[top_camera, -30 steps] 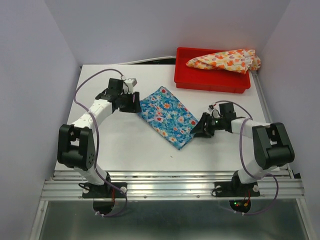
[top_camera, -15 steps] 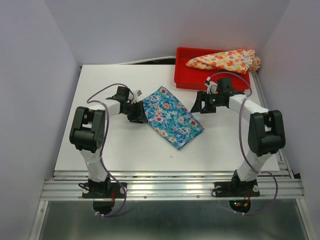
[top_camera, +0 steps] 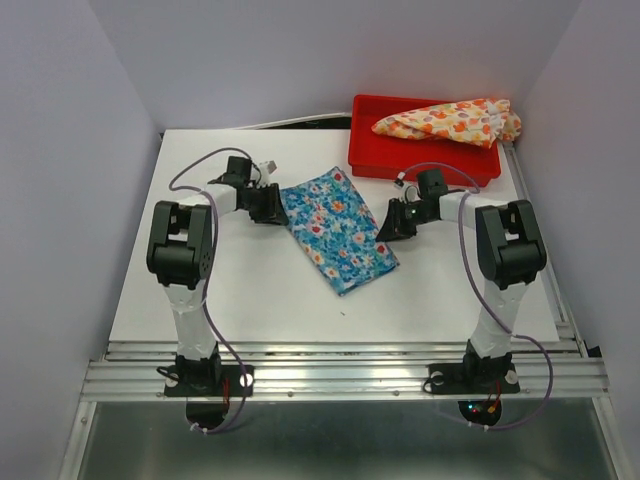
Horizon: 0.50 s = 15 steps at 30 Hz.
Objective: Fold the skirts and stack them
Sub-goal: Fold the skirt
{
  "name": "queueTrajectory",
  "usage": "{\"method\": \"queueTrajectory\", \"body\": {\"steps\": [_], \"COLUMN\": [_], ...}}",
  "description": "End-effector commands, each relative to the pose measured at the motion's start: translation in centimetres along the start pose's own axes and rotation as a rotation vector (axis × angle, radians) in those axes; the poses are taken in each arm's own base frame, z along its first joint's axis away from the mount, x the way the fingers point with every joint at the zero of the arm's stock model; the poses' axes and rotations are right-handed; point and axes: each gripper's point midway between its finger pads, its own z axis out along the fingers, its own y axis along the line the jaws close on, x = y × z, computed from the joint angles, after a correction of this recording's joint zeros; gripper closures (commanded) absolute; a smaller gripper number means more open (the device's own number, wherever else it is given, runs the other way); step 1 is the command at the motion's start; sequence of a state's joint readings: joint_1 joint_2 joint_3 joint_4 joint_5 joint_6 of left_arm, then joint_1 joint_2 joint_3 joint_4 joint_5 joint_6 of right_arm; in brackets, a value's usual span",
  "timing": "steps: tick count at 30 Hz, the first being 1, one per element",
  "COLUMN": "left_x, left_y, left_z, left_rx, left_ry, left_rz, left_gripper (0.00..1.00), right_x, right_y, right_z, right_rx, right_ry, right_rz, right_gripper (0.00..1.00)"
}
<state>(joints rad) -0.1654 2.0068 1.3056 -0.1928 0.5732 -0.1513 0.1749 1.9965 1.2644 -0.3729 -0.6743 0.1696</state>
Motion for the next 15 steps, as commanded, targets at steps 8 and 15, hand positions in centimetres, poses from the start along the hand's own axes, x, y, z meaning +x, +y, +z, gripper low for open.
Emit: {"method": "queueTrajectory", "body": {"steps": [8,15], "left_x": [-6.9,3.0], "left_y": [0.8,-8.6], "left_z": [-10.8,-13.1], "left_rx": [-0.286,-0.289], "left_ry": [-0.224,-0.198], "left_rz": [0.591,1.265], "left_gripper": [0.13,0.04], "right_x": [8.7,8.4], "right_y": [4.9,5.6], "right_z": [2.4,2.4], "right_rx": [-0.175,-0.203], "right_ry": [0.146,0.132], "right_rz": [0.293,0.373], "right_gripper": [0.99,0.99]}}
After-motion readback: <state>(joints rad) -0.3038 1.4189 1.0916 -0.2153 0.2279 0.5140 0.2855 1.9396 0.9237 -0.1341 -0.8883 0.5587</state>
